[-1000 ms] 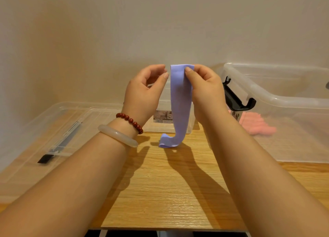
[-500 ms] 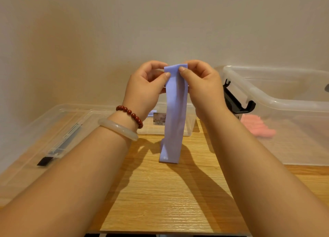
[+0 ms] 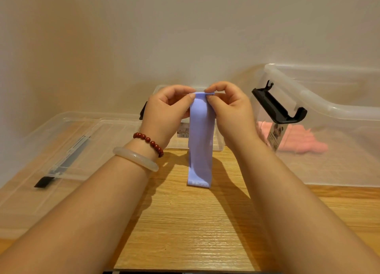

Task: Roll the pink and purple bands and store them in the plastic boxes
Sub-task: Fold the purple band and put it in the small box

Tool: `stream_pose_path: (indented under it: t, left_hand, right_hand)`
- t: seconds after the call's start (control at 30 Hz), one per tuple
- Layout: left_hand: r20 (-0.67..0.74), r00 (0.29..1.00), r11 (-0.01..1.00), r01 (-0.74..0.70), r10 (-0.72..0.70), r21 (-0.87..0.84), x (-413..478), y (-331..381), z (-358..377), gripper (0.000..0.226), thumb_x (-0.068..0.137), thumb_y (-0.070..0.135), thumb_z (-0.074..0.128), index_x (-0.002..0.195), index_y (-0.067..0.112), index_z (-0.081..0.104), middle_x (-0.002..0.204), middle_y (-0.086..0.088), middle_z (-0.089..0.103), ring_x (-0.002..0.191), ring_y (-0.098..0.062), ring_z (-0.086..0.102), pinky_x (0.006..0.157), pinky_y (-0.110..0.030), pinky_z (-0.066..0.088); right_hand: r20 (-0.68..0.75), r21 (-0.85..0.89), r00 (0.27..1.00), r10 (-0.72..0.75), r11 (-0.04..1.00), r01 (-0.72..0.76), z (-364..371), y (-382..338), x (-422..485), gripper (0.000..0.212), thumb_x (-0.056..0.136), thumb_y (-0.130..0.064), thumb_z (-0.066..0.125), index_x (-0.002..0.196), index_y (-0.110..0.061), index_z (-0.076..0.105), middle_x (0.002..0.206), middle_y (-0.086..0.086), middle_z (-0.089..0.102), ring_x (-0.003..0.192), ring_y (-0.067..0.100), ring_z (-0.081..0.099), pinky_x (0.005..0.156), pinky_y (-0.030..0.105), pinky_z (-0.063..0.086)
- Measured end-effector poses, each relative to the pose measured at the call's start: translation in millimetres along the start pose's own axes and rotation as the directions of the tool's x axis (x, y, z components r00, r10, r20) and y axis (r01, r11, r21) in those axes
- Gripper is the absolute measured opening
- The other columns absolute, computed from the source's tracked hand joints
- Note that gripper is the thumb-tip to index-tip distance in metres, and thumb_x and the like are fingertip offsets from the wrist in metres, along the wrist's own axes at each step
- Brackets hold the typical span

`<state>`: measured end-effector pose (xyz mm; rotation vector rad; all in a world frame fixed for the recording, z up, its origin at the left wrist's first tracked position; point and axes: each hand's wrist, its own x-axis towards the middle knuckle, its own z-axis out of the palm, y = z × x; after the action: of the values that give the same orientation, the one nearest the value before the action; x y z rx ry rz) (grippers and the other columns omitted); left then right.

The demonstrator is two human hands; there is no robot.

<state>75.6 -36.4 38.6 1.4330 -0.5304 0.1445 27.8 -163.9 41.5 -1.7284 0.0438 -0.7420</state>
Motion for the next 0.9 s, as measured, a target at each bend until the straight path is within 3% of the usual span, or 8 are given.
stream_pose_path:
  t: [0.1, 0.2, 0.37, 0.5, 0.63, 0.8, 0.9]
  left_hand:
    - [-0.038, 0.999, 0.999, -0.012, 0.014, 0.04, -1, -8, 2, 0.012, 0.091, 0.008, 0.062, 0.092, 0.017, 0.071, 0.085, 0.001, 0.071, 0.081, -0.009, 0.068, 0.07, -0.025, 0.056]
    - [-0.055, 0.998, 0.997, -0.015, 0.019, 0.077, -3, -17, 4, 0.011, 0.092, 0.011, 0.062, 0.093, 0.018, 0.07, 0.084, 0.004, 0.07, 0.079, -0.005, 0.066, 0.066, -0.02, 0.054]
    - [-0.001, 1.0, 0.997, -0.003, 0.003, 0.074, -12, -32, 3, 0.016, 0.092, 0.009, 0.061, 0.094, 0.022, 0.071, 0.085, 0.002, 0.072, 0.081, -0.015, 0.069, 0.067, -0.026, 0.057]
    - [-0.007, 1.0, 0.998, 0.013, -0.012, 0.067, -20, -38, 1, 0.019, 0.09, 0.004, 0.062, 0.09, 0.021, 0.072, 0.08, 0.009, 0.072, 0.079, -0.01, 0.069, 0.066, -0.023, 0.056]
    - [-0.012, 0.999, 0.988, -0.047, 0.049, 0.15, -22, -42, -1, 0.019, 0.089, 0.007, 0.065, 0.089, 0.025, 0.072, 0.084, 0.009, 0.072, 0.082, -0.008, 0.069, 0.071, -0.024, 0.057]
    - [-0.001, 0.999, 0.991, -0.051, 0.052, 0.124, -23, -50, -4, 0.019, 0.09, 0.01, 0.066, 0.097, 0.027, 0.07, 0.086, 0.01, 0.071, 0.086, -0.01, 0.069, 0.075, -0.027, 0.058]
    - [0.03, 0.999, 0.994, -0.024, 0.021, 0.11, -22, -53, -4, 0.02, 0.09, 0.01, 0.065, 0.106, 0.022, 0.068, 0.089, 0.002, 0.07, 0.088, -0.014, 0.07, 0.077, -0.03, 0.059]
  right_hand:
    - [-0.002, 0.018, 1.0, -0.007, 1.0, 0.007, 1, 9, 0, 0.026, 0.093, -0.009, 0.058, 0.082, -0.031, 0.065, 0.084, 0.014, 0.069, 0.073, 0.02, 0.059, 0.066, 0.036, 0.049]
    - [-0.005, -0.003, 1.0, -0.015, 1.0, 0.015, 0, 19, -2, 0.024, 0.093, -0.009, 0.059, 0.083, -0.03, 0.065, 0.085, 0.001, 0.068, 0.078, 0.01, 0.062, 0.066, 0.026, 0.051]
    - [-0.003, -0.013, 1.0, -0.018, 1.0, 0.018, -5, 35, -10, 0.026, 0.093, -0.004, 0.058, 0.084, -0.027, 0.068, 0.085, -0.007, 0.066, 0.079, 0.005, 0.061, 0.072, 0.026, 0.053]
    - [0.004, -0.018, 0.999, -0.032, 0.999, 0.032, -6, 44, -16, 0.026, 0.09, -0.004, 0.059, 0.081, -0.025, 0.071, 0.083, -0.008, 0.068, 0.082, 0.009, 0.064, 0.074, 0.029, 0.054]
    - [0.008, -0.085, 0.999, -0.043, 0.995, 0.043, -6, 43, -18, 0.026, 0.089, -0.004, 0.056, 0.083, -0.025, 0.069, 0.08, -0.013, 0.065, 0.078, 0.0, 0.06, 0.069, 0.02, 0.051]
    - [0.043, -0.081, 0.998, -0.036, 0.996, 0.04, -6, 44, -19, 0.013, 0.09, -0.013, 0.067, 0.099, -0.022, 0.067, 0.084, -0.008, 0.065, 0.082, 0.005, 0.064, 0.07, 0.022, 0.054]
    - [0.02, -0.093, 0.998, -0.051, 0.994, 0.053, -6, 47, -20, 0.006, 0.093, -0.016, 0.064, 0.095, -0.02, 0.068, 0.088, -0.007, 0.068, 0.085, 0.007, 0.065, 0.076, 0.032, 0.058]
